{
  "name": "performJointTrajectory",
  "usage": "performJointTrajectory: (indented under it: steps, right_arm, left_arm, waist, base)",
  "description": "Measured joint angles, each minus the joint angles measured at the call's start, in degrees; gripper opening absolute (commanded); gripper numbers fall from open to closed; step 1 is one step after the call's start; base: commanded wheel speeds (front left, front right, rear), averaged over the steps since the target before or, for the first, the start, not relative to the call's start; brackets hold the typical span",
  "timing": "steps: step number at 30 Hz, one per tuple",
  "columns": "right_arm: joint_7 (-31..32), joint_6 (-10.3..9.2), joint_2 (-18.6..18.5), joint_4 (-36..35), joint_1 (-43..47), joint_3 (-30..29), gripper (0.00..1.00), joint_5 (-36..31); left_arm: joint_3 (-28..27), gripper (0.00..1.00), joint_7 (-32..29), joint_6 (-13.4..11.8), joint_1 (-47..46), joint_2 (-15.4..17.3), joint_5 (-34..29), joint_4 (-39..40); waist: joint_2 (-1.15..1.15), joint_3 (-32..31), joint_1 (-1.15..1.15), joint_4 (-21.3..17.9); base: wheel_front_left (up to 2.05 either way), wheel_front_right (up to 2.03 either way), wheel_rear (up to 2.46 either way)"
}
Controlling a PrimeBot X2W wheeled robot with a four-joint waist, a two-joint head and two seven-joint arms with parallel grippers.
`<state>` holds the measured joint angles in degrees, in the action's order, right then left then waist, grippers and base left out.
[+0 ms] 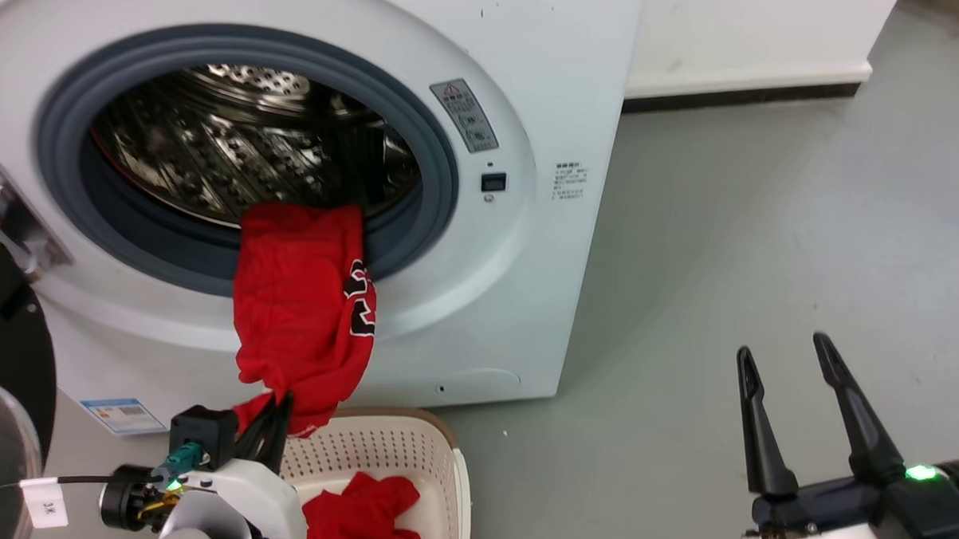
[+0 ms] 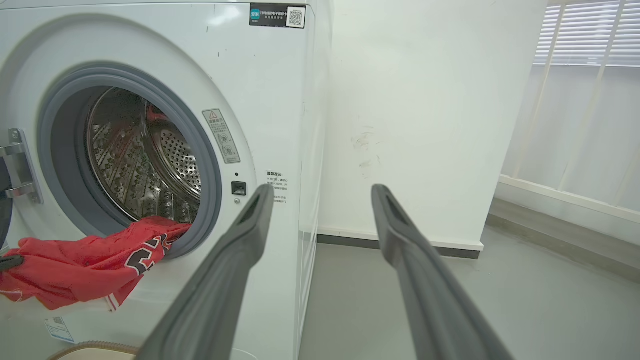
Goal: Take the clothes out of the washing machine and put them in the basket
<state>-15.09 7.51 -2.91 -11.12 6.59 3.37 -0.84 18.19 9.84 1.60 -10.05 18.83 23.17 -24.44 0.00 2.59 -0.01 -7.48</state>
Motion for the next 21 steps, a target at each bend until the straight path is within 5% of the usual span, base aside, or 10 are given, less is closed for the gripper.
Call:
performJointTrajectory:
  steps: [21]
  right_arm:
    - [0.0,0.0,-0.01,-1.33,-11.22,0.25,1.0,0.86]
  left_arm:
    - [0.26,0.0,2.01,2.86,-17.26,-5.01,2.81,-36.16]
  waist:
    - [0.0,19.29,0.02,-5.36]
  base:
    - [0.0,0.0,0.0]
